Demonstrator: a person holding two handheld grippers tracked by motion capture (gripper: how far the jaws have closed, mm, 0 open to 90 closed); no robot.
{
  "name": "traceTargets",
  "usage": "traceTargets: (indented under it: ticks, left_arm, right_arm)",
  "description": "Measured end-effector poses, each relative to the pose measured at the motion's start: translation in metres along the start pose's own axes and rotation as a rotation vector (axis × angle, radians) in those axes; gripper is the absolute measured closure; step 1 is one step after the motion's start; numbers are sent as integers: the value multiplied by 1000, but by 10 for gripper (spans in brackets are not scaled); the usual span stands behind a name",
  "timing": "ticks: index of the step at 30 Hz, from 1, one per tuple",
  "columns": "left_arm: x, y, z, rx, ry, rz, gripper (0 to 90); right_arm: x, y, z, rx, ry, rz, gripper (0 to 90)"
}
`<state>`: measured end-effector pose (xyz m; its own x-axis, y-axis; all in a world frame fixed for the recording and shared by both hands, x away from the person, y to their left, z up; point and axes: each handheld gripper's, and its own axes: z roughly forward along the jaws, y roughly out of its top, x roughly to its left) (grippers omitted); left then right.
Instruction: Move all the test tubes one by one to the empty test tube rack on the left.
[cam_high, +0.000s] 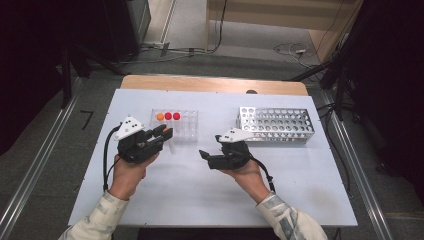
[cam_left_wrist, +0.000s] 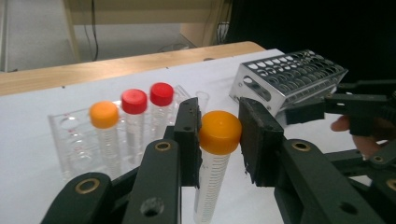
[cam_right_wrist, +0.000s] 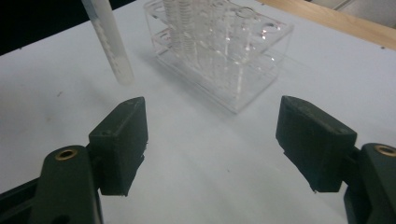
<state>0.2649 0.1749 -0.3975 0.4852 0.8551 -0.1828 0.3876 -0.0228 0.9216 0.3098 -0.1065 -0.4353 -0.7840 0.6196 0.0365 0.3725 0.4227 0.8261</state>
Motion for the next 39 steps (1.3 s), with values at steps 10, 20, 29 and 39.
traceTargets:
  ticks: [10,20,29,39]
  left_arm:
    - [21,10,-12,-32,45,-39,700]
    - [43,27,-13,-43,122,-43,700]
    - [58,37,3,-50,178,-41,700]
    - [63,39,15,-54,220,-33,699]
  right_arm:
    - [-22,-22,-28,10,-47,30,238]
    - [-40,-40,-56,9,-88,64,240]
    - [-49,-50,-69,9,-112,85,241]
    - [-53,-53,-75,2,-122,100,243]
